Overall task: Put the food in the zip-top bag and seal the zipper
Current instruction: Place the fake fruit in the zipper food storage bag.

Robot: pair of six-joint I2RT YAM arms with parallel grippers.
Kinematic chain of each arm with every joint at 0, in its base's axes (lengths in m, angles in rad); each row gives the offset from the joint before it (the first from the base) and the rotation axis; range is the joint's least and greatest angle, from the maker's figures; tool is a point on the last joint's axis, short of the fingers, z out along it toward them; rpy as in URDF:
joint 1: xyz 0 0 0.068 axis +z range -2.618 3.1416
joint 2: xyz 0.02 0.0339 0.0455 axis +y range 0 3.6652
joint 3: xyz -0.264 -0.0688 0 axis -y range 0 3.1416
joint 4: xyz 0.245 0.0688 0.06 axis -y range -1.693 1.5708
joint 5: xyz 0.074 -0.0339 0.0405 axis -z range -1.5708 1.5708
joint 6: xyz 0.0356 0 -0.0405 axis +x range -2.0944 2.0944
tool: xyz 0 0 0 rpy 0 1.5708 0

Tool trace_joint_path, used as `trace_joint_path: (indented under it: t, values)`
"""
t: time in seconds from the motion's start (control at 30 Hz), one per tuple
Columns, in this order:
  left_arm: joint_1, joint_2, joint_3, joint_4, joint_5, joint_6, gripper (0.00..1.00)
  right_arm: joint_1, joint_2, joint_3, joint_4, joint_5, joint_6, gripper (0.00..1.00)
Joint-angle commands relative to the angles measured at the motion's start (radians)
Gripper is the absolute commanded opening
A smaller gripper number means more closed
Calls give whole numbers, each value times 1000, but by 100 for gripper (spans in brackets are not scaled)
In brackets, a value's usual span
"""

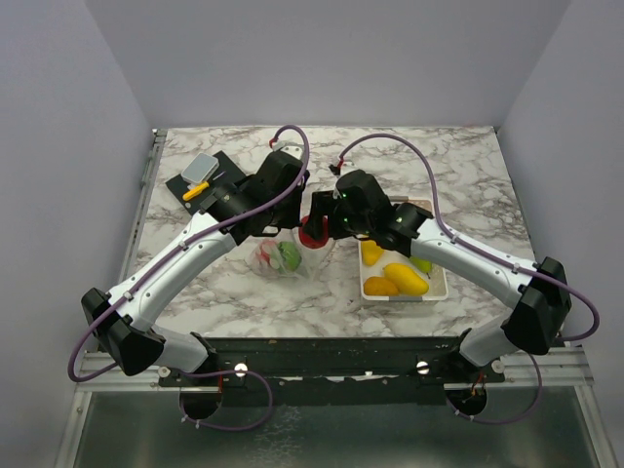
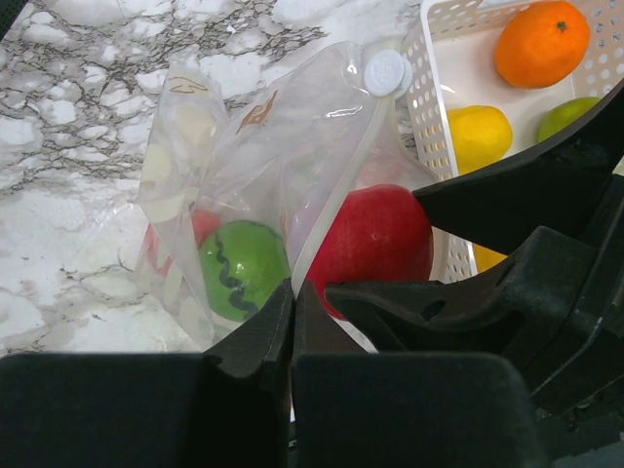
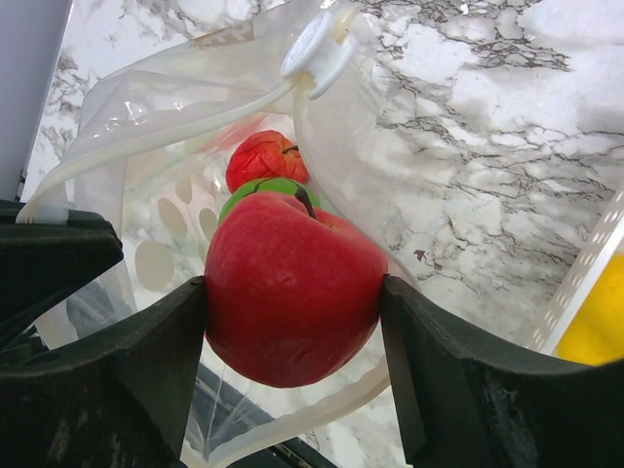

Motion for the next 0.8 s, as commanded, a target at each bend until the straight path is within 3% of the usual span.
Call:
trace_joint_path:
  t: [0.0,0.27,0.77]
  values:
    - [-3,-10,-5,12,13,1,0,7,-25,42,-22,40,9,73]
    - [-2,2,7,17,12,4,0,7,-81,54,-26,48,11,87]
    - [-1,14,23,18,6,-4,0,7,-195,17,-58,8,12,87]
